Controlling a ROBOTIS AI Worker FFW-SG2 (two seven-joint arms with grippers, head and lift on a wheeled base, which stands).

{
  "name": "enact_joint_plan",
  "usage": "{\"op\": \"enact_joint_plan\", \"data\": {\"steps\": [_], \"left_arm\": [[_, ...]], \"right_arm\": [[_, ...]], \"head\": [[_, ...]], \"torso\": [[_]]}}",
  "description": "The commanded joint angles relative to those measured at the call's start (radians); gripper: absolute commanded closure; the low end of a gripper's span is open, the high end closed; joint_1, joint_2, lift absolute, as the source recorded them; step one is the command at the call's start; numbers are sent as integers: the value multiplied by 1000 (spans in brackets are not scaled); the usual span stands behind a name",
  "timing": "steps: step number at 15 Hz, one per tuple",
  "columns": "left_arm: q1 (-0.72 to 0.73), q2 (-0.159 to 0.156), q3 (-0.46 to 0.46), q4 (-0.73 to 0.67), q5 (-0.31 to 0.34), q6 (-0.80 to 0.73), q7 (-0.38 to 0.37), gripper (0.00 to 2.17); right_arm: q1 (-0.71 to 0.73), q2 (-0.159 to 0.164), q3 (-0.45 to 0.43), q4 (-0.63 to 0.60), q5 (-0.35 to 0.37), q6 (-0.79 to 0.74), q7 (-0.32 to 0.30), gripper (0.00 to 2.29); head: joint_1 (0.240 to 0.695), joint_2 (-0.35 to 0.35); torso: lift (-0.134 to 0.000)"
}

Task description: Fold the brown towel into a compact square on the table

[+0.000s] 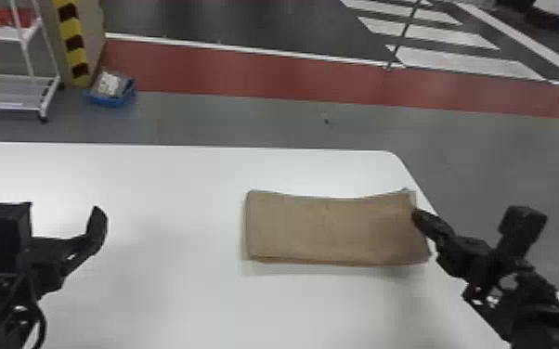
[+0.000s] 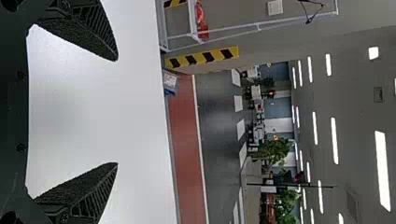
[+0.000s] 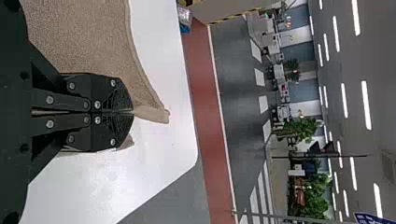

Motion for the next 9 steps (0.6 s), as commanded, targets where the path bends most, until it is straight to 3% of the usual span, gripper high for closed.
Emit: {"op": "enact_joint_plan", "data": {"steps": [1,5,7,9], "left_arm": [[5,-1,1,-9,0,-3,2,80],[10,1,7,-15,0,-6,3,80],[17,2,9,-26,0,-12,2,80],[24,2,9,-35,0,-12,2,80]], "right_arm": [[17,8,-15,-78,-21,25,-1,1447],[80,10,-134,-242,-118,89,4,1447],[74,-12,-144,-159,-92,86,8,1447],[44,-9,-110,-55,-46,71,33,1447]], "head": [[695,-265],[695,-258],[695,-270],[695,-295]], "torso": [[-125],[-125],[-125],[-125]]}}
